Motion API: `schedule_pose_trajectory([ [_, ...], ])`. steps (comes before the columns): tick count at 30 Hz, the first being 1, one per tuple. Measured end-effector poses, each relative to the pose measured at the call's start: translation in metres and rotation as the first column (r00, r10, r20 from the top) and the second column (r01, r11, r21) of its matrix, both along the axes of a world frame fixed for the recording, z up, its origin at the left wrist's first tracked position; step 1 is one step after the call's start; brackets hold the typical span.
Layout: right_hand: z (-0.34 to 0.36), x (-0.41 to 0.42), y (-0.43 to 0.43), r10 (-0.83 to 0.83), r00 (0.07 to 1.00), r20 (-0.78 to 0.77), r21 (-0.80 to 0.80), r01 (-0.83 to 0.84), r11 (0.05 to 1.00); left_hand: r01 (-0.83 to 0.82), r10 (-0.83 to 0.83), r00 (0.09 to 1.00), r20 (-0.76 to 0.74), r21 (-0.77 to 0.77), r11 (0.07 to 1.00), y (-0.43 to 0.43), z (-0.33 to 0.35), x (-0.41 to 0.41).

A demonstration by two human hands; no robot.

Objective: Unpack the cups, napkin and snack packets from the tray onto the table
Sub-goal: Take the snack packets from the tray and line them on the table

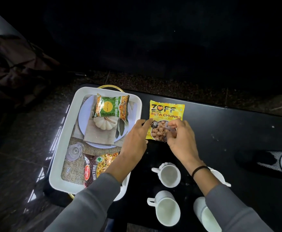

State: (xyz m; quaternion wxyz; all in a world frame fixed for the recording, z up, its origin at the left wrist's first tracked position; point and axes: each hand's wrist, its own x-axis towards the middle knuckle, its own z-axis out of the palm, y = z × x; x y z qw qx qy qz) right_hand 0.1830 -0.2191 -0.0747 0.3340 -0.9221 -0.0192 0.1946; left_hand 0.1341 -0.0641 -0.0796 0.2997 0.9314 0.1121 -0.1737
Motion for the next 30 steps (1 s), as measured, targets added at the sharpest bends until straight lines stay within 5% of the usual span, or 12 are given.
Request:
schedule_pose_trajectory([
  [6, 0.019, -0.011, 0.044, 0.063, 0.998, 0.023, 0.069, -0.064, 0.996, -0.111, 0.121, 0.989, 0.087, -0.112, 0.987, 0.022, 0.012, -0.014],
  [11, 0.024, -0.003, 0.093, 0.165, 0.985, 0.04, 0.102, -0.168, 0.98, -0.415, 0.424, 0.906, -0.012, -0.236, 0.879, 0.063, 0.015, -0.019],
  [13, 0.023, 0.004, 0.111, 0.234, 0.969, 0.075, 0.082, -0.24, 0.967, -0.591, 0.566, 0.806, -0.174, -0.312, 0.744, 0.08, 0.012, -0.018],
  [17, 0.02, 0.026, 0.148, 0.437, 0.889, 0.133, -0.013, -0.44, 0.898, -0.797, 0.703, 0.561, -0.437, -0.516, 0.315, 0.103, 0.002, -0.016],
  [22, 0.005, 0.037, 0.175, 0.496, 0.868, -0.033, -0.175, -0.493, 0.852, -0.783, 0.783, 0.441, -0.439, -0.615, 0.096, 0.118, -0.006, -0.013],
  [25, -0.003, 0.029, 0.173, 0.465, 0.881, -0.094, -0.115, -0.473, 0.874, -0.766, 0.765, 0.476, -0.434, -0.631, 0.119, 0.121, -0.005, -0.012],
  [30, -0.007, 0.019, 0.16, 0.289, 0.927, -0.238, 0.238, -0.233, 0.943, -0.698, 0.69, 0.597, -0.409, -0.688, 0.196, 0.126, 0.0, -0.022],
])
